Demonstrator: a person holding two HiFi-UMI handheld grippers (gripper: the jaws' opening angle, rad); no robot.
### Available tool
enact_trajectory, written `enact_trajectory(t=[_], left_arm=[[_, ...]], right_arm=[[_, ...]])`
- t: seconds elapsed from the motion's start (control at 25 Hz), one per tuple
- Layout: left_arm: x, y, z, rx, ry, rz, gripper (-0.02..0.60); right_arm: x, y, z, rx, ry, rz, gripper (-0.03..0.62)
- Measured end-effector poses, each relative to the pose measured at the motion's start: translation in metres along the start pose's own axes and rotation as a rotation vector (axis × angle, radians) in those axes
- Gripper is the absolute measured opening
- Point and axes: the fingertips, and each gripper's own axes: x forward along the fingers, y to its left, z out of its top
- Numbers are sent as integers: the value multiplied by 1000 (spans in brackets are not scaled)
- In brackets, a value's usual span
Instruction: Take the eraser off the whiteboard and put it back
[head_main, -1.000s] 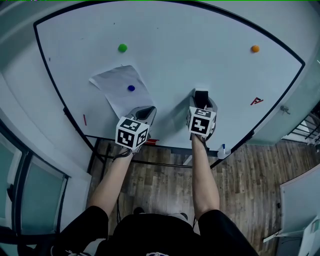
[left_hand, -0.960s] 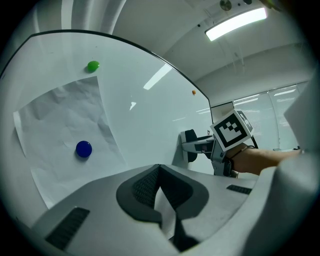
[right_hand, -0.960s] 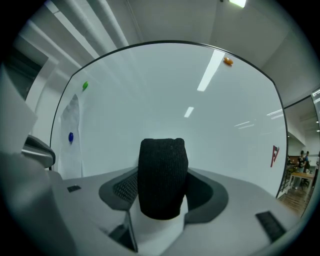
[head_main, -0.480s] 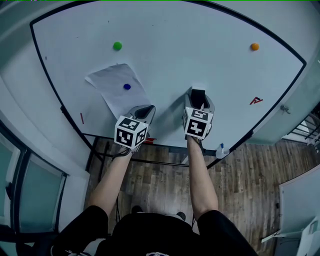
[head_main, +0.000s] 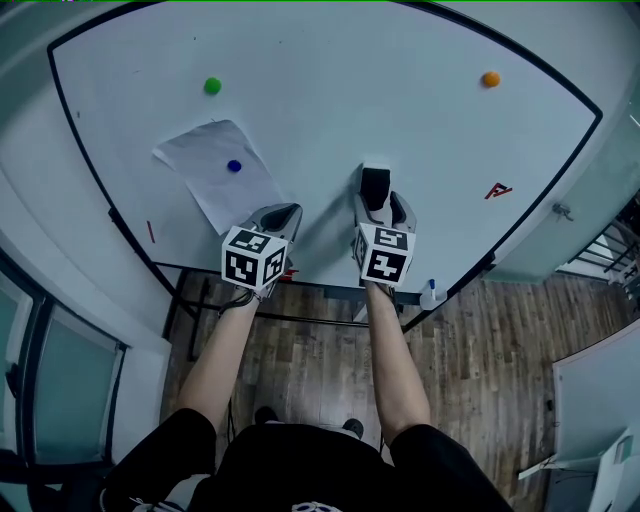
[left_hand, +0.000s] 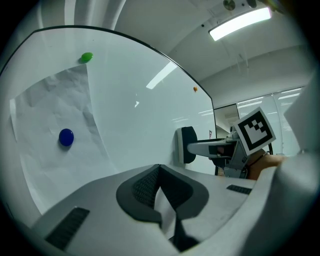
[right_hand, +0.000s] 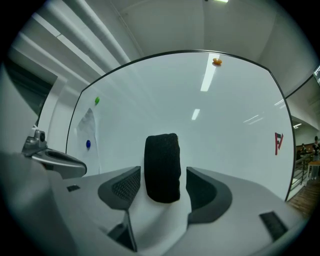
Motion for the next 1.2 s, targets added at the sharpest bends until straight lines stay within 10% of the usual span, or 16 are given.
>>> enact_trajectory(t=[0.88,1.2], left_arm=[[26,-79,-29,-33,22,54,18],[35,-107,-35,-27,35,81,17]], right_arm=[[-59,-79,-74,6,100,131,271],[-77,-112,-88,26,96,161,158]])
